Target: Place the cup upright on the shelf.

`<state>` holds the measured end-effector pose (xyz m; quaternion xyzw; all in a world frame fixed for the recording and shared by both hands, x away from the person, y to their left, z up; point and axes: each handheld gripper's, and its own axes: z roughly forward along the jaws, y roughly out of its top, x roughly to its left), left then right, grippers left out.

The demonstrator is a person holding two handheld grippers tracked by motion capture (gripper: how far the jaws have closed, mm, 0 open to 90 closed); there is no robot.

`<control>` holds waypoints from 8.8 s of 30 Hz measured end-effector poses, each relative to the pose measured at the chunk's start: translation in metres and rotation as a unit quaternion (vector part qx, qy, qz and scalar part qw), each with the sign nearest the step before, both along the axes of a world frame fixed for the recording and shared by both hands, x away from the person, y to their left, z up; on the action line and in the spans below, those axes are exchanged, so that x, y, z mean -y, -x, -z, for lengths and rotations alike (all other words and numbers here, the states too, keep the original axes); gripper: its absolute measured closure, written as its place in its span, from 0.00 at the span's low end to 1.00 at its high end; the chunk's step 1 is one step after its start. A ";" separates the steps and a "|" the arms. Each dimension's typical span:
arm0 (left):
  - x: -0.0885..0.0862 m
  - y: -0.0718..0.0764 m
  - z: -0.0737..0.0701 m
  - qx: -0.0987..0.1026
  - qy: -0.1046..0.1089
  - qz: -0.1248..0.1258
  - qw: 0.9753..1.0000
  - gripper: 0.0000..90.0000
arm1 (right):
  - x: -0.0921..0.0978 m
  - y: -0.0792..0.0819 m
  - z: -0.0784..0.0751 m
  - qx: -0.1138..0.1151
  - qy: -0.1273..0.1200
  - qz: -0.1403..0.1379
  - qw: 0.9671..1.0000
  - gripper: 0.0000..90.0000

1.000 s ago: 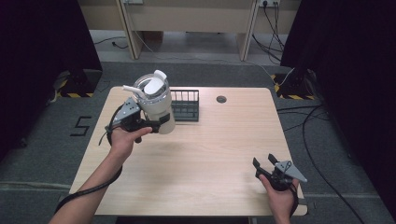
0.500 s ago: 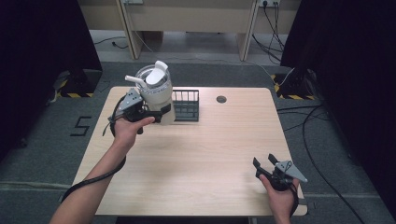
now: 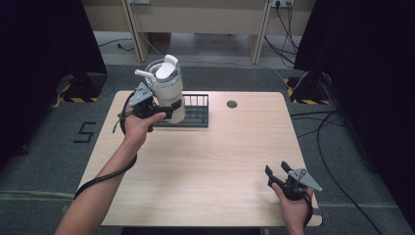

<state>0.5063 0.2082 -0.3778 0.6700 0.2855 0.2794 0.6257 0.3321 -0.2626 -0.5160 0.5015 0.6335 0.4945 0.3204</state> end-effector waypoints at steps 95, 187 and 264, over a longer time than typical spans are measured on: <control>0.009 -0.092 0.026 -0.039 -0.008 -0.057 0.998 0.11 | 0.003 -0.001 0.000 0.001 -0.008 -0.007 1.000 0.36; 0.006 -0.085 0.067 -0.064 -0.035 -0.070 0.995 0.10 | 0.001 -0.001 0.000 -0.003 -0.002 -0.012 1.000 0.34; -0.049 -0.003 0.059 -0.042 -0.035 -0.049 0.997 0.16 | 0.000 -0.001 0.000 -0.005 -0.001 -0.007 1.000 0.34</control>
